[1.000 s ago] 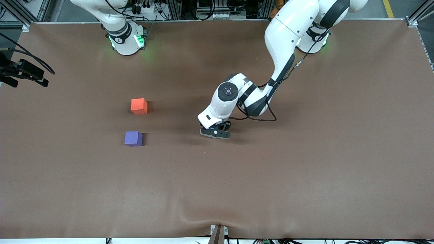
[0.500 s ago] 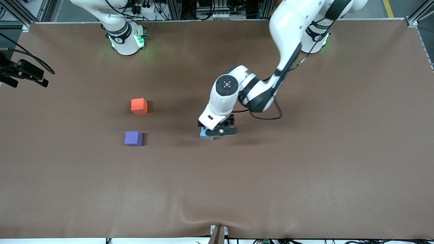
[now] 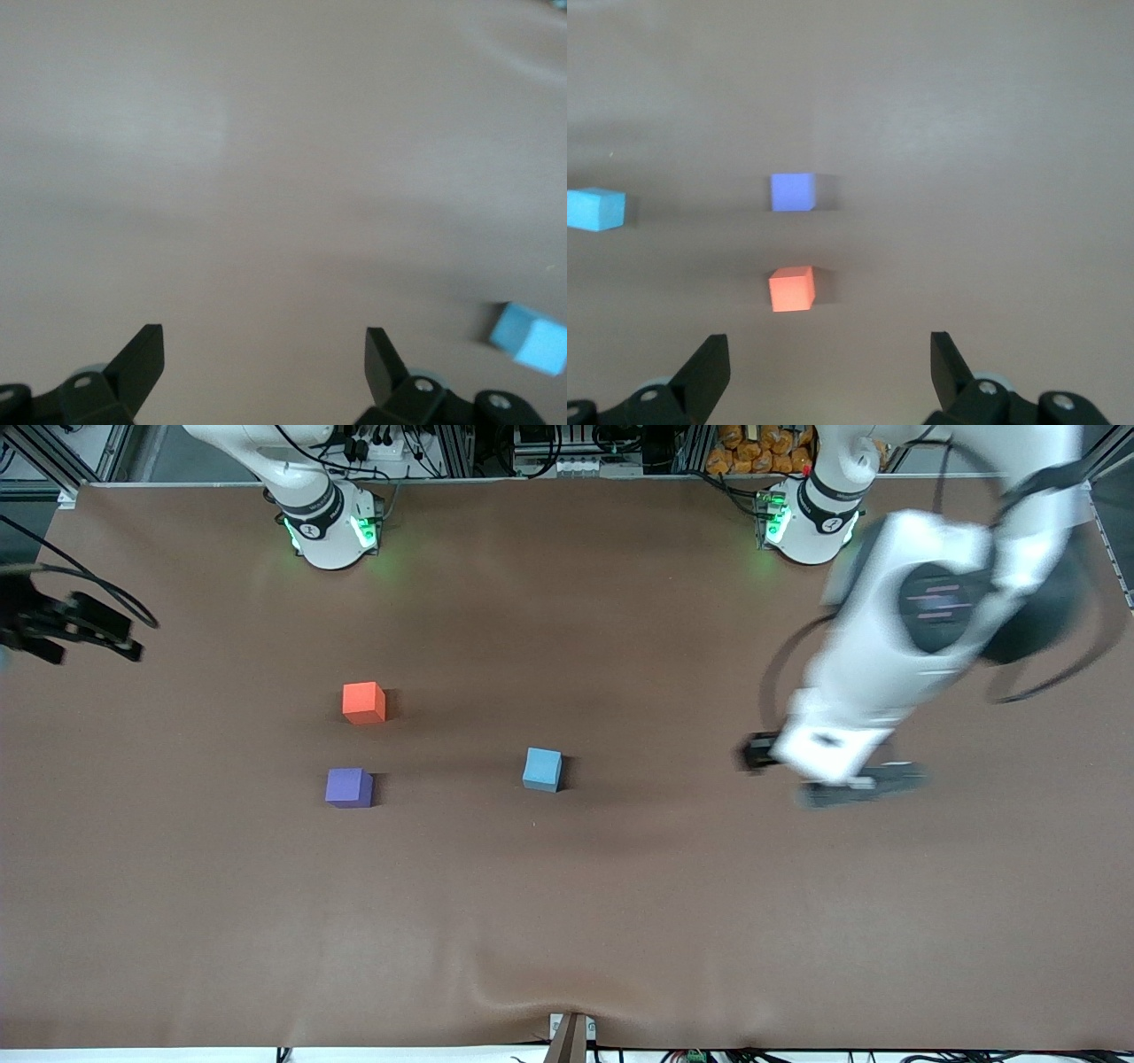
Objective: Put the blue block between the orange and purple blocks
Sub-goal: 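Release the blue cube with the left gripper while the right gripper reaches over, then move the right gripper over the blue cube and grasp it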
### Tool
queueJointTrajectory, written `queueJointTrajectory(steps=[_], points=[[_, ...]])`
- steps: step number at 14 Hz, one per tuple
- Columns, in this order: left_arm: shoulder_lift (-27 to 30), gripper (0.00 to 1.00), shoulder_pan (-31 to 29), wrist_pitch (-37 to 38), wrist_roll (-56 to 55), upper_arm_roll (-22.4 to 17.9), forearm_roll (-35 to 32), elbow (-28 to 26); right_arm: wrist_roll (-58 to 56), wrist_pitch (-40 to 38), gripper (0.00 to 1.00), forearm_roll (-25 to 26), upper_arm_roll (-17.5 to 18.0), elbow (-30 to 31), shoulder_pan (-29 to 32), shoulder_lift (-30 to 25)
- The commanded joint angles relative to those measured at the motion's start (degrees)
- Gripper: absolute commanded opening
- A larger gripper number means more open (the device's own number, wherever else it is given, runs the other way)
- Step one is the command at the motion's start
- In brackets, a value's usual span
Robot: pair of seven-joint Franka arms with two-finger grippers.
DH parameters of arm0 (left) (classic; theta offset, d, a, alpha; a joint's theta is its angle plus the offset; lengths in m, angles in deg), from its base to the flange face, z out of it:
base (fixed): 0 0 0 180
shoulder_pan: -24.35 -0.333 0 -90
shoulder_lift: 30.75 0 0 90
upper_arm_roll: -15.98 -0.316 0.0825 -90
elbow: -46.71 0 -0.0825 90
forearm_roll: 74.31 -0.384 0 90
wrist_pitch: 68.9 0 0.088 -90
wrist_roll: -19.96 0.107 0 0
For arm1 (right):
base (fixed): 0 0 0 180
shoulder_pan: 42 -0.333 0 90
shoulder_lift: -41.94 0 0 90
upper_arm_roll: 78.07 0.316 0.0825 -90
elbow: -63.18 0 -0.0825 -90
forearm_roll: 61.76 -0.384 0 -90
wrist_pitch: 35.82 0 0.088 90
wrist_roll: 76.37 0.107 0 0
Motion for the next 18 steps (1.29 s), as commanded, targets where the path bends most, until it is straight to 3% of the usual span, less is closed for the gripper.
queueJointTrajectory(steps=[1, 3, 5, 10, 18], points=[[6.7, 1.00, -7.0, 4.5, 9.8, 1.2, -0.6, -2.8, 0.0, 0.4, 1.00, -0.2, 0.1, -1.9, -6.2, 3.2], [11.0, 1.00, -11.7, 6.2, 18.4, 1.3, -0.2, -4.5, -0.1, 4.5, 1.00, -0.2, 0.1, -1.9, -10.9, 6.4], [14.9, 1.00, -14.4, 6.5, 19.8, 1.4, 0.2, -7.7, 0.0, 7.6, 1.00, -0.3, 0.1, -1.8, -14.7, 10.9], [17.4, 1.00, -14.7, 6.5, 20.0, 1.6, 2.1, -9.7, 4.1, 12.2, 1.00, -0.1, 0.0, -1.8, -21.0, 18.4], [18.6, 1.00, -14.3, 7.2, 20.0, 1.9, 2.5, -9.6, 49.4, 35.6, 1.00, -0.1, 0.1, -1.9, -34.6, 32.7]])
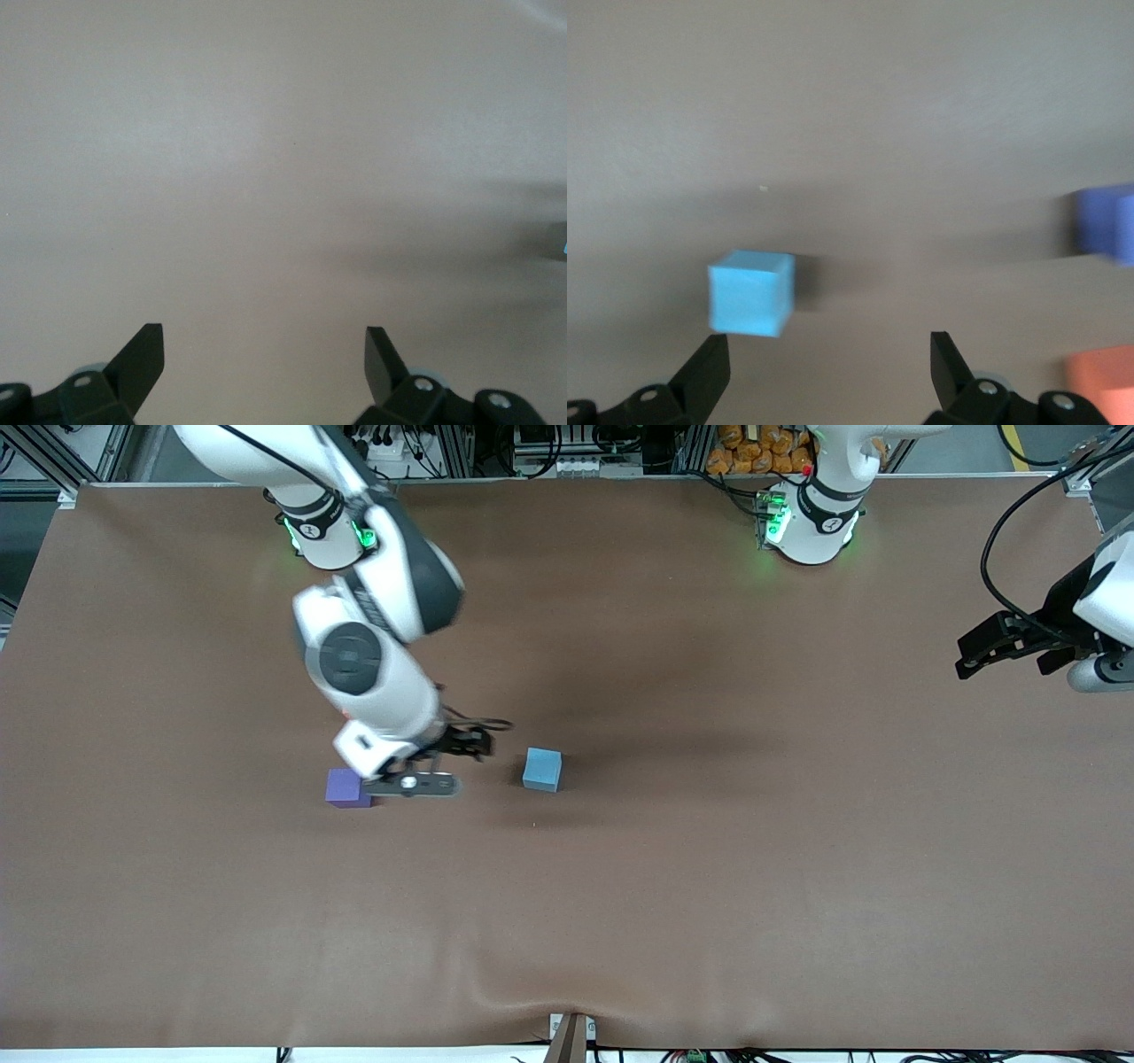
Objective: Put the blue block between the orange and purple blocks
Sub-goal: 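Move the right gripper over the blue cube and grasp it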
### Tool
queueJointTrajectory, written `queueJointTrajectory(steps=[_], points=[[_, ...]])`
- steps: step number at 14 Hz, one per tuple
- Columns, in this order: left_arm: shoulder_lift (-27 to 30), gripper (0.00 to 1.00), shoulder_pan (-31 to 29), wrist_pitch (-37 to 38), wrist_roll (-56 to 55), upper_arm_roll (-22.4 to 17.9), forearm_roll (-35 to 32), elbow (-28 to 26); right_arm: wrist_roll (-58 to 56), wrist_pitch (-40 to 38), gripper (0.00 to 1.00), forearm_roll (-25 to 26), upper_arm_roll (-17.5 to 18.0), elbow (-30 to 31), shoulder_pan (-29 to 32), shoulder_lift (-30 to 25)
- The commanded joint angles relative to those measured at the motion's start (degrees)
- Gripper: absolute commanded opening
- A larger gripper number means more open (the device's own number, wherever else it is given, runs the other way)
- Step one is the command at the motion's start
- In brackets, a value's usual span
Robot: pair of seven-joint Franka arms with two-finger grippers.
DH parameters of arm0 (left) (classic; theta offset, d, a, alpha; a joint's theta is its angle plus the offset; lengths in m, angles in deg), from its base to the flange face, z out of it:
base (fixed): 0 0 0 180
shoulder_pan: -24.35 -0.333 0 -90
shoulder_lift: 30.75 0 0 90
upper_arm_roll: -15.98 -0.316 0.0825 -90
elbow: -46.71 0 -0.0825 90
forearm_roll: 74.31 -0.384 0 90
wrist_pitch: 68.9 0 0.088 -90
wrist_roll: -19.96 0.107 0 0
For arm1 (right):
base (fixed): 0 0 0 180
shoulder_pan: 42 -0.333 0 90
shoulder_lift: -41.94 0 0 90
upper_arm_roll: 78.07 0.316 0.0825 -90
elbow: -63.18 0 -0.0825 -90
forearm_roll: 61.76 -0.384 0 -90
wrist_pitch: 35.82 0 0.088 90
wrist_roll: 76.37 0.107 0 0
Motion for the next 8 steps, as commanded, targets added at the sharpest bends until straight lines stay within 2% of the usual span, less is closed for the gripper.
queueJointTrajectory(steps=[1, 3, 8], points=[[0.9, 1.00, -0.2, 0.2, 0.4, 0.3, 0.8, -1.0, 11.3, 6.9, 1.00, 0.1, -0.7, -1.9, -4.4, 6.5], [0.8, 1.00, -0.4, 0.2, 0.4, 0.3, 0.8, -1.1, 13.2, 10.6, 1.00, 0.2, -0.7, -1.9, -5.8, 8.8], [1.1, 1.00, -0.1, 0.4, 0.5, 0.4, 0.9, -1.1, 12.7, 12.7, 1.00, 1.8, -0.8, -3.4, -8.0, 13.2]])
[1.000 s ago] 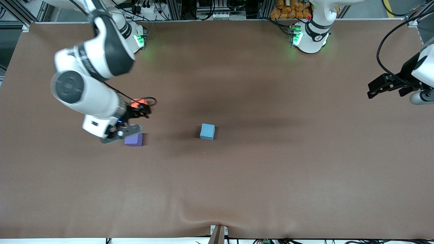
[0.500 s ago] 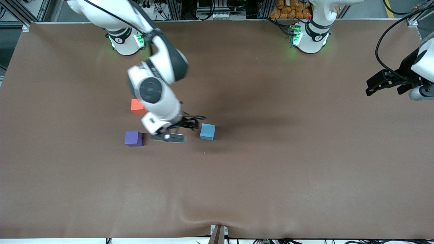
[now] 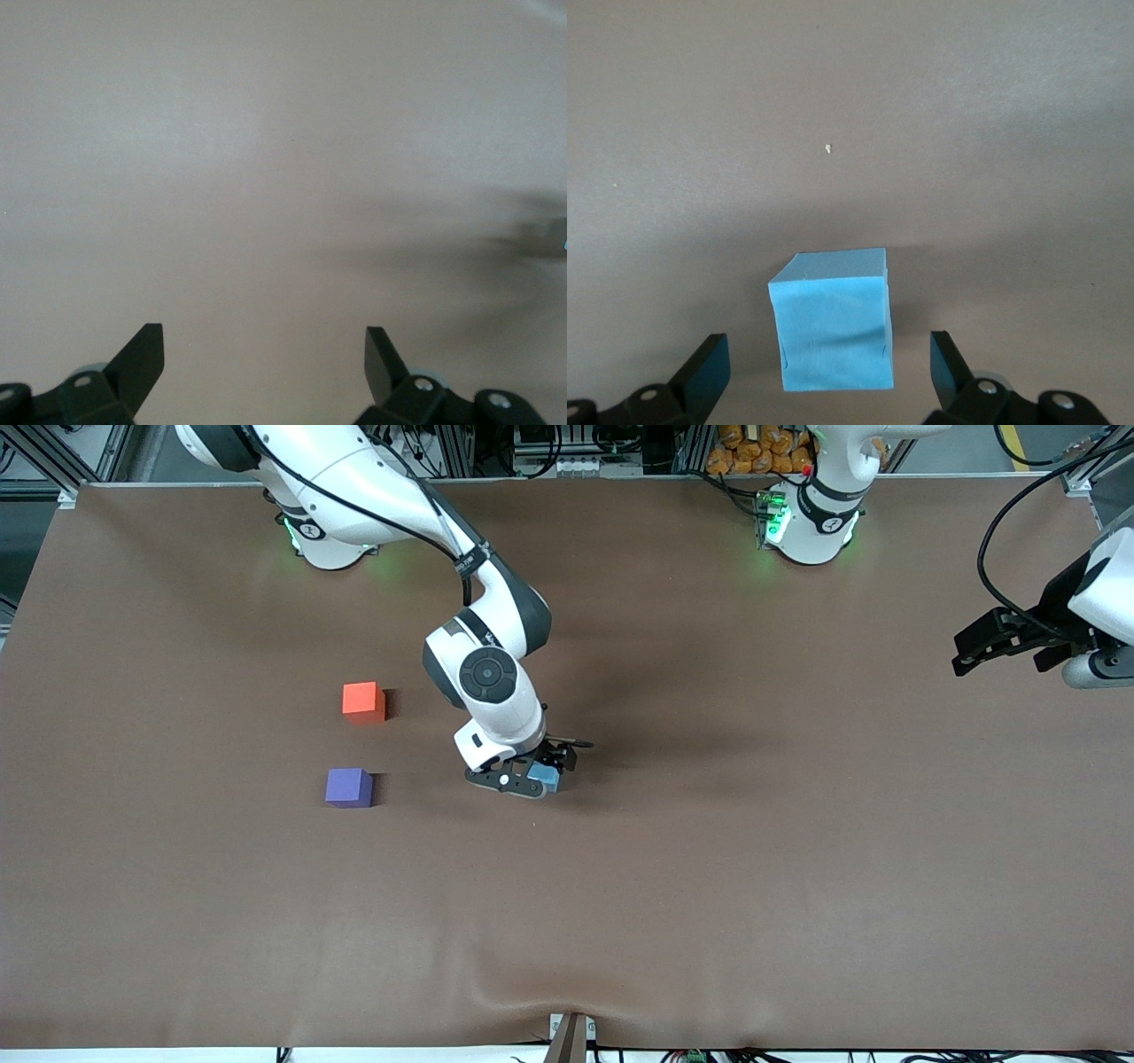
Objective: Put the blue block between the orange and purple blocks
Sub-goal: 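Move the right gripper over the blue cube and grasp it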
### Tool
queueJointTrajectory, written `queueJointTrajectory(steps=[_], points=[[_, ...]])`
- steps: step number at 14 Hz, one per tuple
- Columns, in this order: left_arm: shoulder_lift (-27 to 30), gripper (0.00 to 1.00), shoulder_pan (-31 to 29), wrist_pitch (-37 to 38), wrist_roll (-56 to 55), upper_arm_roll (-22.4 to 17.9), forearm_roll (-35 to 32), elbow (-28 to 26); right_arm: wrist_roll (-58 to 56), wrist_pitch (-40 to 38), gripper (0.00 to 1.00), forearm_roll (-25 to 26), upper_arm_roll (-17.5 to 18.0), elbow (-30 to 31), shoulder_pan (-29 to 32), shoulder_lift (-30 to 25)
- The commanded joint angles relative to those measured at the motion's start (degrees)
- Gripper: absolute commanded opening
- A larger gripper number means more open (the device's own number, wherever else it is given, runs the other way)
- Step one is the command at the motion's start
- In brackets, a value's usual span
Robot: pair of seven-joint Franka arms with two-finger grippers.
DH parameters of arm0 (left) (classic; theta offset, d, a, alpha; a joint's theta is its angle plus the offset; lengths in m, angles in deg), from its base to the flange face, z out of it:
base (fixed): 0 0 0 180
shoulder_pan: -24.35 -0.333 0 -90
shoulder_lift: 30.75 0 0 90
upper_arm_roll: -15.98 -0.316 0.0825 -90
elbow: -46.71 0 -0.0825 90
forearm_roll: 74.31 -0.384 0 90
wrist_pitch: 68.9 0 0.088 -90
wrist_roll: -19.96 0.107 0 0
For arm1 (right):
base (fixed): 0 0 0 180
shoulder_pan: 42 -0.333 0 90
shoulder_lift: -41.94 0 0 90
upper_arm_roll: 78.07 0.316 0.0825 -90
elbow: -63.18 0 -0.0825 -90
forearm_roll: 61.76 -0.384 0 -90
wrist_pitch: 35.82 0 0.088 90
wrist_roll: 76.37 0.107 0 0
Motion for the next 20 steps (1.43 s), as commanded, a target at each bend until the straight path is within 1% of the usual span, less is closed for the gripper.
queueJointTrajectory(steps=[1, 3, 5, 6, 7, 8, 9, 11, 12, 14, 15, 17, 18, 20], points=[[1.1, 1.00, -0.1, 0.5, 0.5, 0.2, 0.8, -0.6, 0.9, 0.5, 1.00, 2.8, -0.6, -3.0, -1.5, 3.3], [1.1, 1.00, 0.0, 1.3, 0.3, 0.3, 0.8, -0.6, 1.1, 0.8, 1.00, 5.0, -0.7, -3.1, -1.8, 4.4], [0.9, 1.00, -0.1, 1.3, 0.2, 0.5, 0.8, -0.5, 1.2, 2.0, 1.00, 5.4, -0.7, -3.0, -2.7, 5.2], [0.8, 1.00, -0.1, 1.3, 0.2, 0.5, 0.8, -0.4, 1.2, 2.1, 0.82, 5.7, -0.7, -3.0, -2.8, 5.4], [0.7, 1.00, -0.1, 1.3, 0.3, 0.5, 0.8, -0.5, 1.3, 2.1, 0.42, 5.5, -0.7, -3.1, -2.7, 5.4], [0.7, 1.00, 0.0, 1.3, 0.3, 0.6, 0.8, -0.5, 1.8, 2.0, 0.20, 5.3, -0.7, -3.2, -2.4, 5.3], [0.8, 1.00, 0.0, 1.3, 0.4, 0.6, 0.8, -0.5, 3.1, 2.0, 0.12, 5.3, -0.7, -3.6, -2.2, 5.0], [0.8, 1.00, 0.0, 1.3, 0.3, 1.1, 0.4, -0.4, 3.9, 1.3, 0.12, 4.4, -0.7, -4.3, -1.5, 3.5], [0.7, 1.00, -0.1, 0.7, 0.2, 1.1, 0.8, -0.3, 4.0, -0.5, 0.13, 4.3, -0.7, -3.9, -0.1, 1.4], [0.2, 1.00, -0.1, 0.0, 0.3, 1.0, 0.1, -0.3, 3.8, -7.4, 0.12, 4.2, -0.4, -3.7, 3.4, -3.9], [0.0, 1.00, -0.3, 0.0, 0.3, 1.0, 0.0, -0.3, 3.4, -10.4, 0.12, 4.1, -0.1, -2.6, 5.6, -6.6], [-0.3, 1.00, -0.3, -0.8, 0.3, 1.0, -0.3, -0.3, -2.3, -11.8, 0.12, 1.6, 0.1, 3.3, 9.2, -12.8], [-0.4, 1.00, -0.1, -1.8, 0.2, 1.0, -0.3, -0.3, -6.6, -11.8, 0.12, 0.3, 0.1, 7.4, 11.3, -16.6], [-0.7, 1.00, 0.3, -2.9, 0.1, 1.0, -0.4, 0.8, -15.6, -11.8, 0.13, 0.0, 0.0, 16.6, 15.8, -23.5]])
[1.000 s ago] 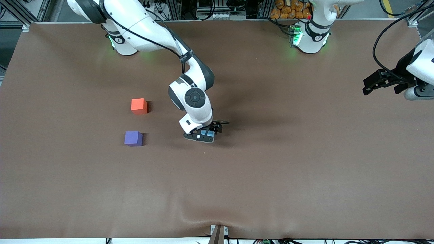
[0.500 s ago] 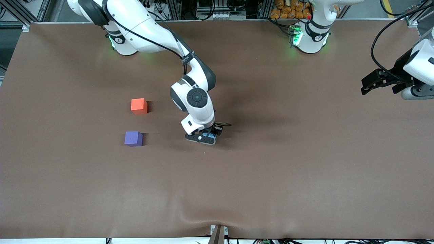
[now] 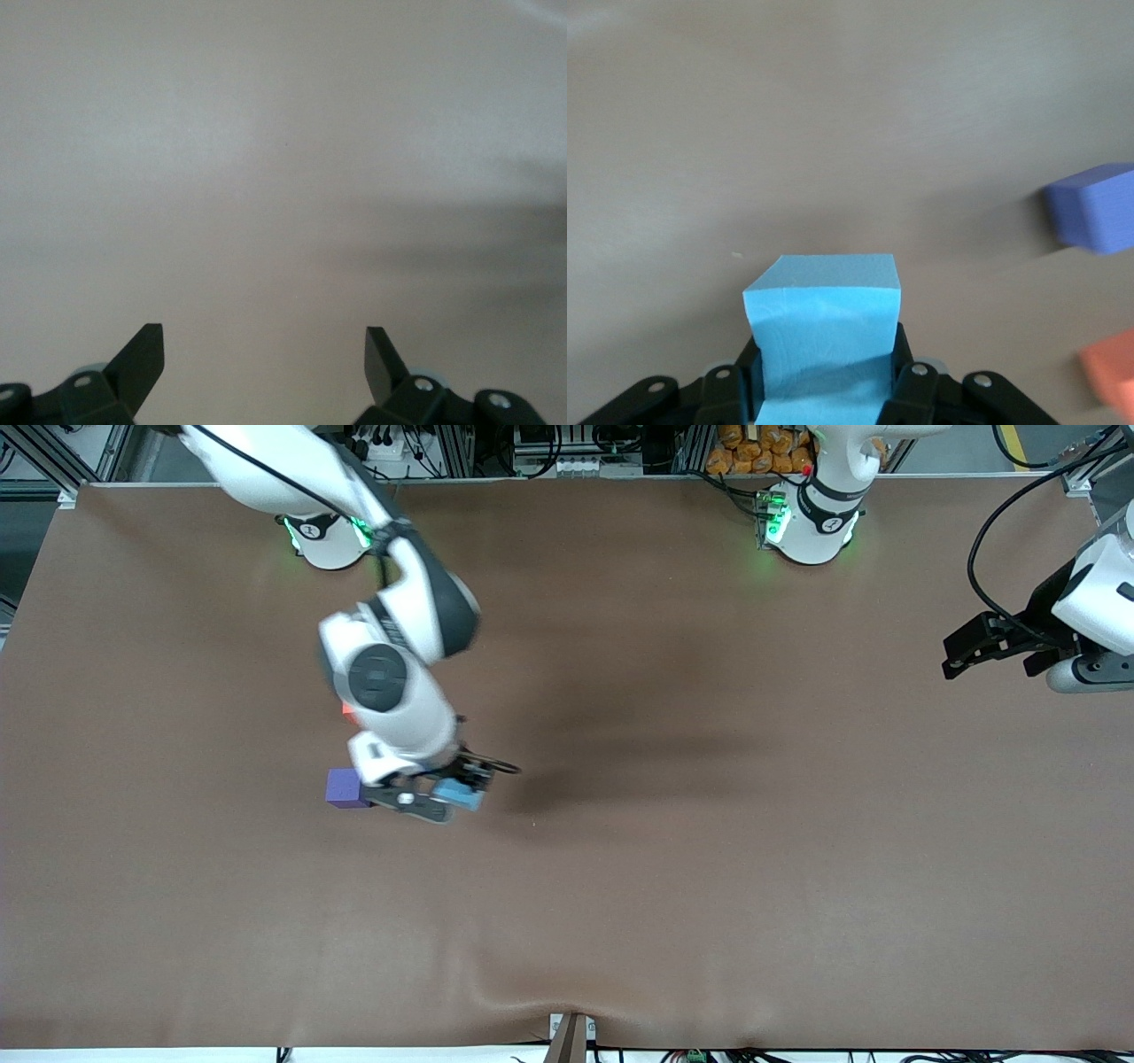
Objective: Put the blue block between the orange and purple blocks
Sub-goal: 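Carry the blue cube with the right gripper between the orange and purple cubes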
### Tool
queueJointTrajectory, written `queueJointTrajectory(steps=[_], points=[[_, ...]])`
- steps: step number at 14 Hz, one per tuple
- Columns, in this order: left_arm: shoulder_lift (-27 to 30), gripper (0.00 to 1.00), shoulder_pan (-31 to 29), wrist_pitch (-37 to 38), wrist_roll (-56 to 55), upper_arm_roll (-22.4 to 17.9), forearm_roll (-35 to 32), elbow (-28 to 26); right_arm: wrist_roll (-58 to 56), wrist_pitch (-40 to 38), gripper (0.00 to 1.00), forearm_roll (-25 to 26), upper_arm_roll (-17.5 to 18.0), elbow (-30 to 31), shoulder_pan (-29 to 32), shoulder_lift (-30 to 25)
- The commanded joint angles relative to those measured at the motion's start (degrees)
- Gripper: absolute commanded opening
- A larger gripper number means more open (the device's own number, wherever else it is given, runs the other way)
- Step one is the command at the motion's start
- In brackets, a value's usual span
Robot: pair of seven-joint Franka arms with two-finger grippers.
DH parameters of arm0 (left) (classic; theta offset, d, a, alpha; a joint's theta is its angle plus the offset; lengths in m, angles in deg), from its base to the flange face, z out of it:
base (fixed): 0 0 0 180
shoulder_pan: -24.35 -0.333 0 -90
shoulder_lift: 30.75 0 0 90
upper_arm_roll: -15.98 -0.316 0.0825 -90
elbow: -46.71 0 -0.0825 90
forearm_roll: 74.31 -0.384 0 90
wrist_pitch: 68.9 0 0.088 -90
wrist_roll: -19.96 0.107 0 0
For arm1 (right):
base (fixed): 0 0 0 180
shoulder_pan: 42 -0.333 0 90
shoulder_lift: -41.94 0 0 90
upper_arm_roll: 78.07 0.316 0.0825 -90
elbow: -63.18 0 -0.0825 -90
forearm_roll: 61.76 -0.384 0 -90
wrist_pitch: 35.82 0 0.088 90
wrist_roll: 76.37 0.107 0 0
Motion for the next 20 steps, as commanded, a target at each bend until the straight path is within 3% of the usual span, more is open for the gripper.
queueJointTrajectory(steps=[1, 5, 10, 20], points=[[-0.5, 1.00, 0.3, -1.1, 0.0, 0.2, -0.5, 1.0, -11.7, 1.7, 0.13, -1.3, 1.2, 16.8, 6.5, -11.7], [-0.8, 1.00, 0.5, -1.2, -0.1, 0.3, -1.1, 1.1, -25.6, 1.8, 0.13, -1.4, 1.3, 28.6, 13.4, -18.0], [-1.4, 1.00, 0.7, -1.5, -0.7, 1.6, -3.1, 1.1, -32.2, 8.6, 0.13, -1.6, 1.2, 37.3, 15.3, -18.5], [-1.5, 1.00, 0.4, -2.1, -0.6, 1.5, -3.2, 1.0, -35.5, 17.9, 0.14, -1.6, 1.2, 39.7, 15.3, -13.9]])
